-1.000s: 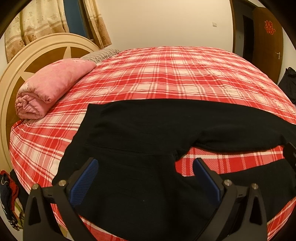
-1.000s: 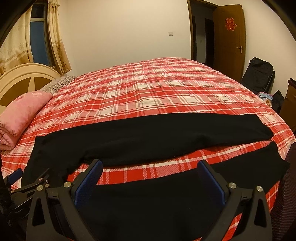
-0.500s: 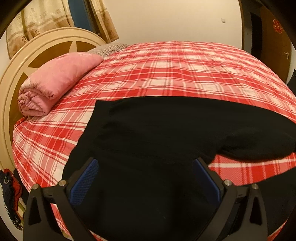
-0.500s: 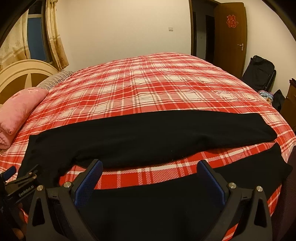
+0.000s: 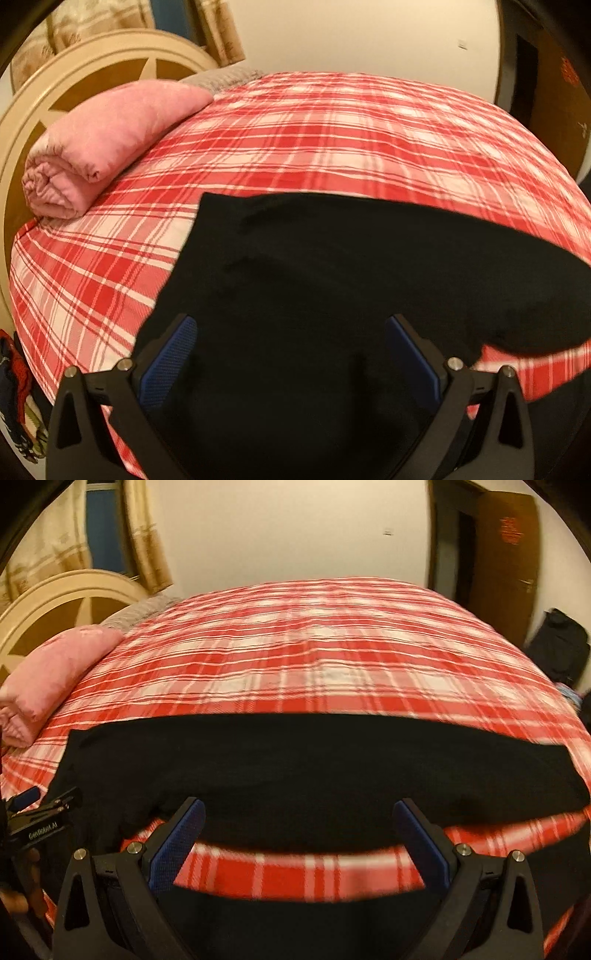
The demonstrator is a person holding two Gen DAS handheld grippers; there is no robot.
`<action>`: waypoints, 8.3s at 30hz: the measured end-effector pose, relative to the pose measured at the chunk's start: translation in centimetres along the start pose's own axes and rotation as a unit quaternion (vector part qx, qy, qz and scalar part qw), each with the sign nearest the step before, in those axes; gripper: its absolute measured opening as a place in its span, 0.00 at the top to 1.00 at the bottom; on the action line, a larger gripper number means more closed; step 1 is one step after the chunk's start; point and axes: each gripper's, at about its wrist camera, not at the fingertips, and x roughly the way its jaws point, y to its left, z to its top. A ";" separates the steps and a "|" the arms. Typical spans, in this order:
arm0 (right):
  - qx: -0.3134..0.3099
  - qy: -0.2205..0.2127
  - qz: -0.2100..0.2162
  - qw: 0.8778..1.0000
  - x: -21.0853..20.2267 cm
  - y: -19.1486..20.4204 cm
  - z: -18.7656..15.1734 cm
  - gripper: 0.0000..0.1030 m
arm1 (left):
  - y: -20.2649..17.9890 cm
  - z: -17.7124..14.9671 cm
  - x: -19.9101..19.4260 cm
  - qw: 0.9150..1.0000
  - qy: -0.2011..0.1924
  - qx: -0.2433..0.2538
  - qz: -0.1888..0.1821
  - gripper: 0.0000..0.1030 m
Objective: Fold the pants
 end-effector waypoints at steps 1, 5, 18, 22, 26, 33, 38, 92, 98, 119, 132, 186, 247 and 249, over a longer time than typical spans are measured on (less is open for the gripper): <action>-0.006 0.001 0.010 1.000 0.6 0.0 0.7 0.01 | 0.5 0.7 0.5 1.000 0.003 -0.006 0.000 0.00; -0.051 0.014 0.046 0.998 4.9 0.5 4.6 0.01 | 1.0 3.1 2.1 1.000 0.006 -0.025 -0.015 0.00; -0.146 0.115 0.100 0.977 16.0 2.6 7.0 0.29 | -0.6 4.1 7.2 0.998 0.060 -0.017 -0.018 0.00; -0.185 0.113 0.108 0.970 15.7 3.3 6.6 0.54 | -0.5 4.0 7.3 0.998 0.062 -0.021 -0.021 0.00; -0.209 0.120 0.124 0.963 14.7 4.2 6.3 0.91 | 0.3 3.7 6.4 0.997 0.065 -0.030 -0.024 0.00; -0.214 0.048 0.134 0.966 6.3 4.6 5.4 0.95 | 3.7 2.5 2.7 0.997 0.038 -0.057 -0.028 0.00; -0.217 0.025 0.157 0.963 0.4 5.3 1.2 0.96 | 6.1 1.8 0.2 0.997 0.018 -0.075 -0.030 0.00; 0.318 0.056 0.288 0.902 5.5 -6.7 -4.3 0.46 | 6.4 4.9 4.8 0.950 0.033 -0.255 -0.179 0.88; 0.332 0.092 0.260 0.902 7.5 -7.2 -4.0 0.97 | 5.9 5.5 5.4 0.957 0.035 -0.234 -0.167 0.88; 0.129 0.032 0.334 0.933 -8.4 -4.6 -10.9 0.97 | 9.2 -1.7 -2.8 0.960 0.002 -0.218 -0.178 0.88; 0.112 0.124 0.301 0.939 -4.4 -4.1 -16.8 0.97 | 9.1 -5.7 1.8 0.967 0.046 -0.219 -0.122 0.88; -0.098 0.154 0.422 0.888 3.0 11.3 -6.5 0.26 | 0.4 -1.0 6.6 0.995 -0.032 -0.097 -0.019 0.45; -0.098 0.215 0.532 0.813 7.8 16.1 -5.5 0.22 | 1.1 -1.6 6.2 0.994 -0.022 -0.103 -0.033 0.41; -0.060 0.217 0.528 0.819 8.8 15.9 -4.8 0.22 | 1.0 -1.6 6.2 0.994 -0.024 -0.103 -0.030 0.41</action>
